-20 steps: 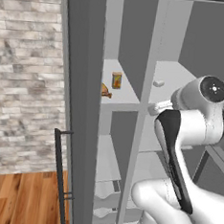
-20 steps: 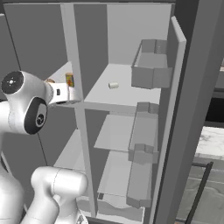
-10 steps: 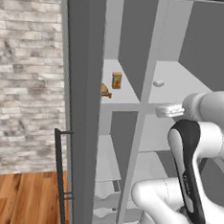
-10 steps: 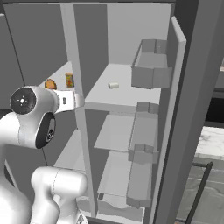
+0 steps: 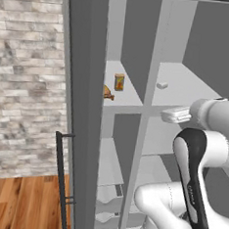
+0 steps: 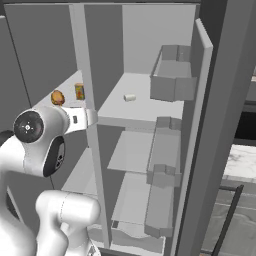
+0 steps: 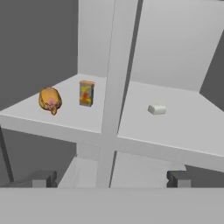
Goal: There's a chicken drumstick in the fridge that needs to be moved to the freezer for freezing. Pick up the chicken drumstick from the fridge, place it on any shelf in the freezer, and close the fridge and freezer doors when done.
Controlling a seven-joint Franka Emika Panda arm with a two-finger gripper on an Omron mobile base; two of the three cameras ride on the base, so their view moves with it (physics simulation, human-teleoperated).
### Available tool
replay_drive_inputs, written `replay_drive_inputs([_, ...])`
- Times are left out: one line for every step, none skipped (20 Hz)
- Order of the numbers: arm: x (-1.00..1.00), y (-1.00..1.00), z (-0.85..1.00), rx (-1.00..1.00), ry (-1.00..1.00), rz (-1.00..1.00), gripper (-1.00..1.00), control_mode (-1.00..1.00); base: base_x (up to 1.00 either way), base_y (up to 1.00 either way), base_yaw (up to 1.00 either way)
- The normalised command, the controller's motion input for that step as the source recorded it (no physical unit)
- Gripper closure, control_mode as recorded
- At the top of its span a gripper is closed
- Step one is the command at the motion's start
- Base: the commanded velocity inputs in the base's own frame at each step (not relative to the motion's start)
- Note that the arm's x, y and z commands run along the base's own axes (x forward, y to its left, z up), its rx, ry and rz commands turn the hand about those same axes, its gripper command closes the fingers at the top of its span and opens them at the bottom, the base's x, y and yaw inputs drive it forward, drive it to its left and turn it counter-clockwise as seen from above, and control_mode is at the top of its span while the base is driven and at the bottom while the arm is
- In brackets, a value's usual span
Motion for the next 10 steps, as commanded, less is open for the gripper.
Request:
replay_drive_inputs([-0.08,0.00,0.00,0.00,0.00,0.00,-1.00,-1.00,0.00,0.00,0.00])
replay_drive_inputs([-0.04,0.00,-0.03,0.00,0.00,0.00,-1.00,-1.00,0.00,0.00,0.00])
replay_drive_inputs([-0.09,0.04,-0.09,0.00,0.00,-0.01,-1.00,-1.00,0.00,0.00,0.00])
replay_drive_inputs([-0.16,0.00,-0.16,0.00,0.00,-0.02,-1.00,-1.00,0.00,0.00,0.00])
replay_drive_inputs([-0.06,0.00,-0.29,0.00,0.00,-0.03,-1.00,-1.00,0.00,0.00,0.00])
replay_drive_inputs([0.00,0.00,-0.41,0.00,0.00,-0.03,-1.00,-1.00,0.00,0.00,0.00])
replay_drive_inputs([0.37,0.10,-0.39,0.00,0.00,-0.01,-1.00,-1.00,0.00,0.00,0.00])
replay_drive_inputs([0.53,0.13,-0.36,0.00,0.00,-0.01,-1.00,-1.00,0.00,0.00,0.00])
replay_drive_inputs([0.52,0.03,-0.24,0.00,0.00,0.00,-1.00,-1.00,0.00,0.00,0.00])
replay_drive_inputs([0.42,0.00,-0.19,0.00,0.00,0.00,-1.00,-1.00,0.00,0.00,0.00])
